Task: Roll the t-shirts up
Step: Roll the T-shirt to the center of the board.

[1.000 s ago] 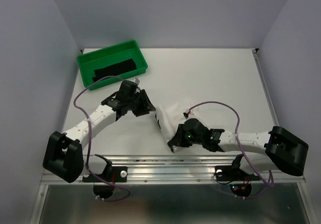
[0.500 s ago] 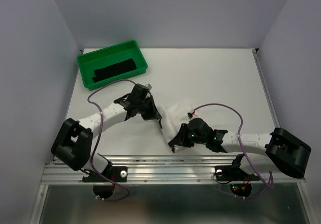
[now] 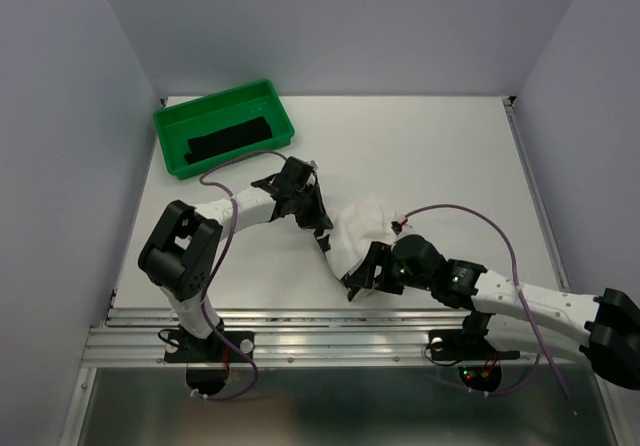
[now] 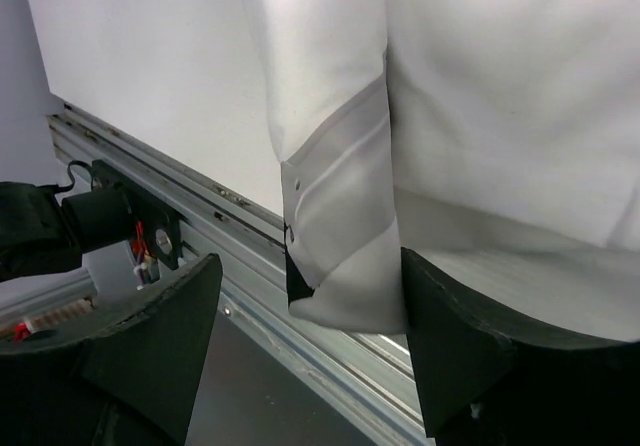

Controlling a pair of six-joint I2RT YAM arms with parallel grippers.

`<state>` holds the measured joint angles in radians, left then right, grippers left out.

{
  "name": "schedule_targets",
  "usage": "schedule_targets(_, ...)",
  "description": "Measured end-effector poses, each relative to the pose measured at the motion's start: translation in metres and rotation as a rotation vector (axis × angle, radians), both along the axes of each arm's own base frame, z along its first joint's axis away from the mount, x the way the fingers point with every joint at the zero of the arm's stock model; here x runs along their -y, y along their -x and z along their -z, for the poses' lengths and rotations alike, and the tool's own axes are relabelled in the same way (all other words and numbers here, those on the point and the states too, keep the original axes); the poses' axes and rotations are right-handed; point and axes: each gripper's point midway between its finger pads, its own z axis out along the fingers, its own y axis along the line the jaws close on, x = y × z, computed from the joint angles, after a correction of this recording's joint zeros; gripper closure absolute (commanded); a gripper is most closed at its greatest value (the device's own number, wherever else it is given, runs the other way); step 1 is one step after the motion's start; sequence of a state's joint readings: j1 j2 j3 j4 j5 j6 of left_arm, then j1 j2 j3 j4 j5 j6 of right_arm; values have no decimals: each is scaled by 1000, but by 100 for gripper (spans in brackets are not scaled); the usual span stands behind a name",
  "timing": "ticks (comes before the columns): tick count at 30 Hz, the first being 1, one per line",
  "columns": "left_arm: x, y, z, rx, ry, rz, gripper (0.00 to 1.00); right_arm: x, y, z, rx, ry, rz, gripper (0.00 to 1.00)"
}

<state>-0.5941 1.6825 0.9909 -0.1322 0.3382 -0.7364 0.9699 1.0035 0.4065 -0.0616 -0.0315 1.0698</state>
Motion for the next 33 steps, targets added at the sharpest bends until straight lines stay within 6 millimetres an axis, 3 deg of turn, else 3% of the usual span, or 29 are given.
schedule_targets(4, 14, -17, -9, 27, 22, 12, 100, 14, -5, -16, 43, 74, 18, 36)
schedule_targets(8, 24, -28, -12, 43, 37, 32, 100, 15, -19, -42, 104, 136, 28, 46)
schedule_targets(13, 29, -27, 4, 14, 22, 53, 100, 8, -37, -57, 154, 206, 32, 56)
schedule_targets(18, 32, -23, 17, -12, 14, 66, 100, 11, -39, -37, 144, 320, 14, 75)
schedule_targets(24, 35, -23, 20, -15, 19, 76, 100, 10, -35, -24, 122, 350, -22, 87)
schedule_targets(27, 36, -25, 17, -11, 20, 77, 100, 16, -30, 8, 67, 420, -33, 95)
schedule_targets(30, 37, -27, 13, -7, 20, 78, 100, 33, -24, 44, 1, 520, -17, 96)
schedule_targets(33, 35, -27, 3, 9, 16, 72, 100, 34, -23, 46, 1, 527, -6, 96)
